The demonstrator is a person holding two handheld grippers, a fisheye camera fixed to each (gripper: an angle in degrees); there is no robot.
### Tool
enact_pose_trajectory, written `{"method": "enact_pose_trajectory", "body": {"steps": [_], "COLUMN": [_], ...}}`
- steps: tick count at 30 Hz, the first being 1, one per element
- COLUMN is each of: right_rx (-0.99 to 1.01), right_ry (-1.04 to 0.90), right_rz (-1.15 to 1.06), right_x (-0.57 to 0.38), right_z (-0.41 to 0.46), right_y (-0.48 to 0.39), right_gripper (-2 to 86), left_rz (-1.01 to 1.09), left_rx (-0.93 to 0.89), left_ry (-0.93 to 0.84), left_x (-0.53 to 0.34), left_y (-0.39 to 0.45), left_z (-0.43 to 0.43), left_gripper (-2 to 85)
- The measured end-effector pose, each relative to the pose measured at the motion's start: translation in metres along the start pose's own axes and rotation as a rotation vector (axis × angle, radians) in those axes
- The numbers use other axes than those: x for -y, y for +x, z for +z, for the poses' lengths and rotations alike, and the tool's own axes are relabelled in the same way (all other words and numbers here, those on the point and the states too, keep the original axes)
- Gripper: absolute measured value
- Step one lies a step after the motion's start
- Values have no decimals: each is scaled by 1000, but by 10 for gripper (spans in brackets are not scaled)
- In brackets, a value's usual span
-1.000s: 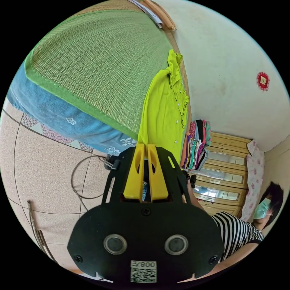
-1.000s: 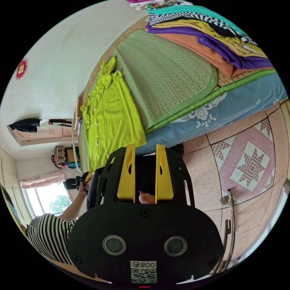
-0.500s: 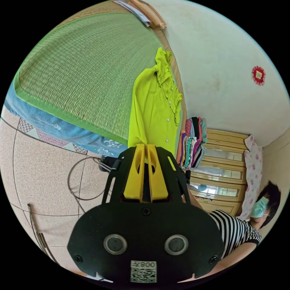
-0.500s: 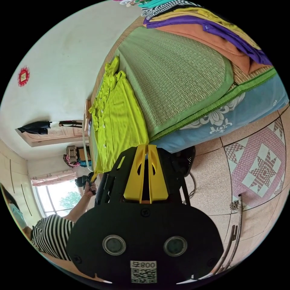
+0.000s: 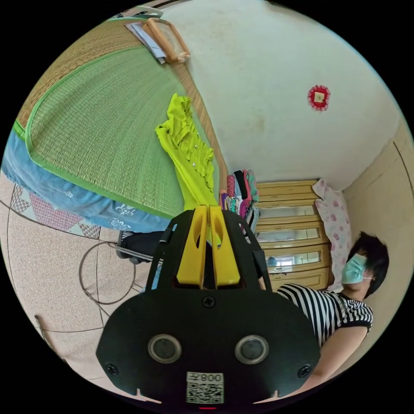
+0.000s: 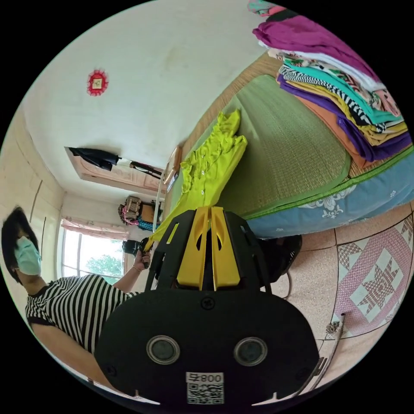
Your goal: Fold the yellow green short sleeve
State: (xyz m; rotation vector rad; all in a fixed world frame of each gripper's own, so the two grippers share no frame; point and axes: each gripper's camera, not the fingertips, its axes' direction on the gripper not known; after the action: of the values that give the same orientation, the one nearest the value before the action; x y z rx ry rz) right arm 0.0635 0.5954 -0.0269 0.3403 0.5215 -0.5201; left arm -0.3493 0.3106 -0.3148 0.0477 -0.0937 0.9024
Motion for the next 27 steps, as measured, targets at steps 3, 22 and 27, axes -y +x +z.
{"method": "enact_pose_trajectory", "body": {"steps": [3, 22, 27], "right_rx": [44, 46, 47], "right_ry": [52, 78, 76], "right_rz": [-22, -96, -88], "right_x": [-19, -60, -39], "right_z": [-31, -94, -89], "right_y": [-17, -75, -75], "right_gripper": [4, 4, 4], "left_rz": [28, 51, 52], "left_rx": [-35, -120, -113], "left_ry": [26, 50, 54], "left_x": [-13, -22, 2], "left_y": [14, 61, 73], "left_z": [-17, -37, -33], "left_gripper": [7, 8, 8]}}
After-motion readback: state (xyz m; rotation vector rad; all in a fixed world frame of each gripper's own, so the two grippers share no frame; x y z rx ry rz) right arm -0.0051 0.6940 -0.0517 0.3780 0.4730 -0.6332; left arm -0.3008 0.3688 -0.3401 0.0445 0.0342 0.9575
